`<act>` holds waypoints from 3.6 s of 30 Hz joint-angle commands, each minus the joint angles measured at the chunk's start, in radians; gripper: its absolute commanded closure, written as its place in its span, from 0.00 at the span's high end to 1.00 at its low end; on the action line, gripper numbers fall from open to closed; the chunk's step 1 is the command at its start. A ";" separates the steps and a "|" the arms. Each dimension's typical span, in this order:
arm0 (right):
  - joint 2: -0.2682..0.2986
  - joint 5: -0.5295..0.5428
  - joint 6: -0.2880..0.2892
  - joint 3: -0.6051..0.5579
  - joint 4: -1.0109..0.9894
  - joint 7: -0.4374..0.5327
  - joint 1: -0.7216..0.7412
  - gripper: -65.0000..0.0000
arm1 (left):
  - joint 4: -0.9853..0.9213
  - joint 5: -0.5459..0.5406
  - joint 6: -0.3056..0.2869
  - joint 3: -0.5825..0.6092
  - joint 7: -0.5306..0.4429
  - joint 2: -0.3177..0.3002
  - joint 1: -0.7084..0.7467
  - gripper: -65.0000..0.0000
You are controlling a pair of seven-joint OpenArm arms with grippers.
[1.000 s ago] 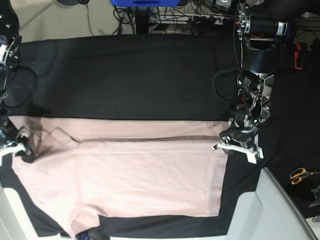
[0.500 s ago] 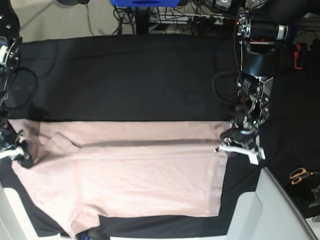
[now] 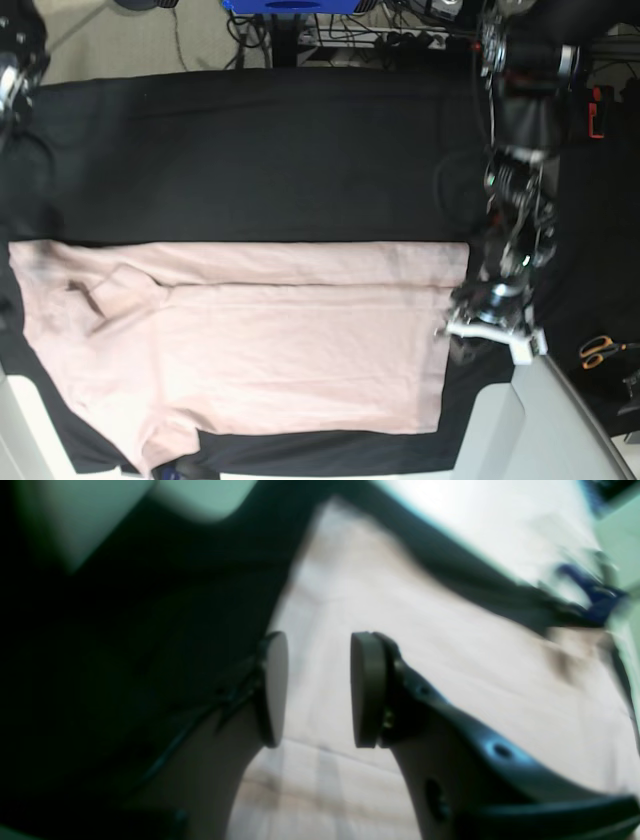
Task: Fold the T-shirt properly
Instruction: 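Release the folded edge and raise both grippers, then grasp the folded edge with both grippers and drag it toward the robot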
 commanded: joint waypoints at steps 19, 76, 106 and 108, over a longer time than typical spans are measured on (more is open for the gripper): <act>-0.002 0.144 -0.081 0.245 -0.421 -0.056 0.036 0.74 | 0.244 0.003 0.006 -0.158 0.179 -0.002 0.373 0.33; 0.011 0.144 -0.081 0.088 -0.504 0.027 0.090 0.00 | -0.147 -0.295 0.000 -0.205 0.184 0.075 0.139 0.69; 0.011 0.144 -0.081 0.088 -0.502 0.027 0.089 0.00 | -0.276 -0.299 0.000 -0.215 0.181 0.113 0.019 0.00; 0.011 0.144 -0.081 0.088 -0.502 0.027 0.089 0.00 | -0.276 -0.299 0.000 -0.215 0.181 0.111 0.019 0.00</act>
